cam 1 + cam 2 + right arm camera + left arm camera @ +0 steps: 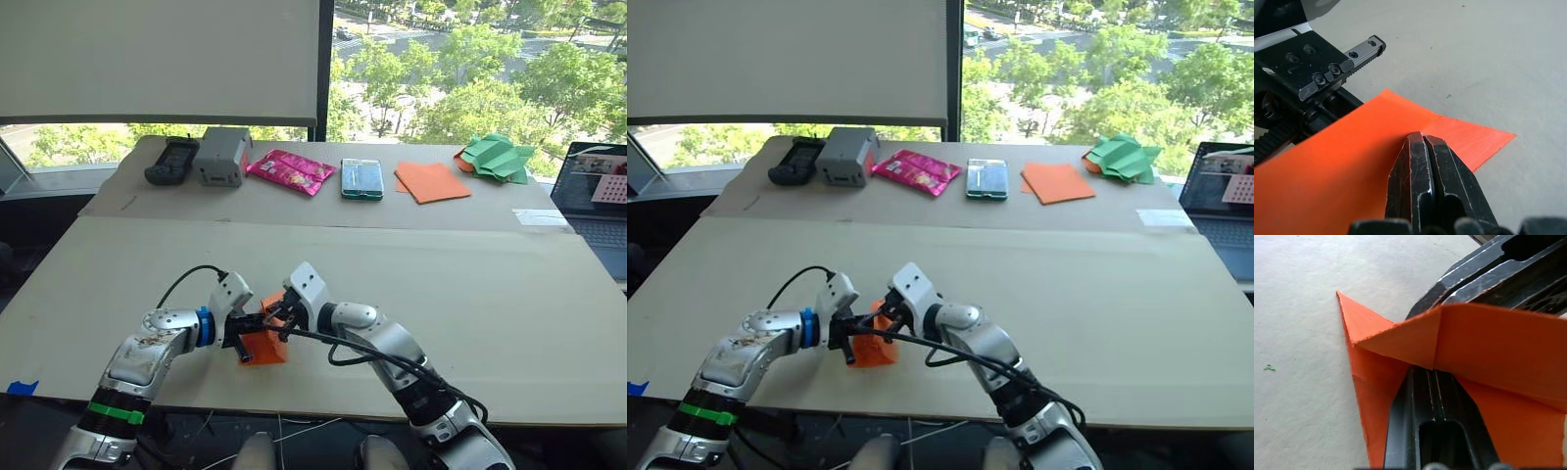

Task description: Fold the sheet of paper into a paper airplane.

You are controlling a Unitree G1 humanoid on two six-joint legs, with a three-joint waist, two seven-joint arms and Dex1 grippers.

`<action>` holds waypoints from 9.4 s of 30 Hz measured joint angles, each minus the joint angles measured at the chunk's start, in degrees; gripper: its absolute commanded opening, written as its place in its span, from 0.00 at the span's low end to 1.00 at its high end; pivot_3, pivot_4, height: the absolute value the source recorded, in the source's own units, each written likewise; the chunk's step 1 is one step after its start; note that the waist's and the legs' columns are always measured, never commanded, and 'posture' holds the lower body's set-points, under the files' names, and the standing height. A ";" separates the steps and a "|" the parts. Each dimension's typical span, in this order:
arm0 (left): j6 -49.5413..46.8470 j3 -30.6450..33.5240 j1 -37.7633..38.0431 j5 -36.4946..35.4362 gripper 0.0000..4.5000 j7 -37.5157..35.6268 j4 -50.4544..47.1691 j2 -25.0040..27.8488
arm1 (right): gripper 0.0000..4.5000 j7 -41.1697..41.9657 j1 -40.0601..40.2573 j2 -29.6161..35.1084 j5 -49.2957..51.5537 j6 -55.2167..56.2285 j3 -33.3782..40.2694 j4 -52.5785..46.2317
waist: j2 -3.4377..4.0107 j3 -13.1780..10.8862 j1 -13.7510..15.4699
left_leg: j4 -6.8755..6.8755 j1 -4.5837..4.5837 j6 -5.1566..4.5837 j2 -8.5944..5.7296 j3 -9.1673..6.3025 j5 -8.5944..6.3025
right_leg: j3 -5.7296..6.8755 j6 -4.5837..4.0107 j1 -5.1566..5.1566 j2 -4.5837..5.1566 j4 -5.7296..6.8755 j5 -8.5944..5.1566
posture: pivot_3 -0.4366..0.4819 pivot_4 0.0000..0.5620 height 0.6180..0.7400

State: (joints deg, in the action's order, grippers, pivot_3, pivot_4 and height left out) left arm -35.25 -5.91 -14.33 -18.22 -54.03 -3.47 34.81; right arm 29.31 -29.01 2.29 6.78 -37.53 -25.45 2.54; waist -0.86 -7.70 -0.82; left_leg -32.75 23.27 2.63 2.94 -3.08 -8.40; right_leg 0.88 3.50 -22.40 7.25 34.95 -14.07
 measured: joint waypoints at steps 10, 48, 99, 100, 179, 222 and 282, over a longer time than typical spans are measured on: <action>-2.60 3.46 3.18 -1.32 0.00 1.24 -3.98 3.60 | 0.00 0.53 -1.11 -0.57 -2.71 0.84 -0.28 4.35 | 0.02 -0.01 0.01 | 0.03 0.01 0.01 0.00 0.00 -0.01 | -0.01 -0.02 -0.06 0.00 0.03 -0.01 | 0.48 0.27 0.69; 2.78 3.00 5.04 -2.27 0.00 0.88 -1.20 4.02 | 0.00 1.50 -2.64 -0.80 -5.65 3.59 0.54 7.33 | 0.02 -0.02 0.18 | 0.07 0.03 0.03 0.02 0.03 -0.02 | -0.07 -0.06 -0.17 -0.04 0.02 -0.02 | 0.48 0.27 0.69; 2.97 1.92 6.42 0.16 0.00 0.73 -2.97 4.54 | 0.00 9.74 2.45 3.47 -10.55 19.23 -1.86 10.81 | 0.63 0.74 -0.22 | 0.06 -0.23 0.05 0.02 0.02 -0.03 | -0.11 -0.11 0.03 -0.03 0.04 -0.06 | 0.48 0.27 0.69; 2.82 1.92 6.44 0.16 0.00 0.76 -3.07 4.55 | 0.00 9.94 2.50 3.62 -10.56 19.00 -2.08 10.48 | 0.63 0.75 -0.23 | 0.06 -0.24 0.05 0.02 0.02 -0.03 | -0.12 -0.11 0.03 -0.03 0.04 -0.06 | 0.48 0.27 0.69; 16.63 -0.81 -10.74 0.92 0.12 -24.59 7.00 18.70 | 0.00 6.14 20.12 16.74 6.86 -14.55 10.94 -37.09 | 0.05 -0.11 0.91 | 0.07 0.46 0.44 0.05 0.13 -0.31 | 0.11 -0.08 -0.68 0.15 -0.88 -0.10 | 0.48 0.27 0.69; 55.18 -13.81 -30.31 17.82 0.00 -31.50 36.33 7.22 | 0.00 -3.51 17.51 19.58 6.22 -12.09 14.88 -32.93 | -0.10 -0.06 1.45 | -0.12 0.43 -0.41 0.05 0.13 0.23 | 0.01 0.04 0.09 0.00 0.01 0.05 | 0.48 0.27 0.69; 4.90 2.51 -8.86 -0.10 0.64 -17.62 6.74 10.71 | 0.00 16.65 10.54 28.50 -17.56 39.15 -3.34 -11.82 | -0.23 -0.14 0.33 | -0.05 -0.04 0.00 0.04 0.12 -0.03 | -0.04 -0.03 0.13 -0.03 0.01 -0.01 | 0.48 0.27 0.69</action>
State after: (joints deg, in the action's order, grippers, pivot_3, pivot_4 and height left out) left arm -30.35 -3.40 -23.19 -18.32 -71.65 3.27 45.52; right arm 45.96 -18.48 30.79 -10.78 1.62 -28.79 -9.27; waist -1.09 -7.83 -0.49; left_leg -32.80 23.23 2.63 2.98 -2.97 -8.42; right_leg 0.84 3.47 -22.27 7.22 34.96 -14.09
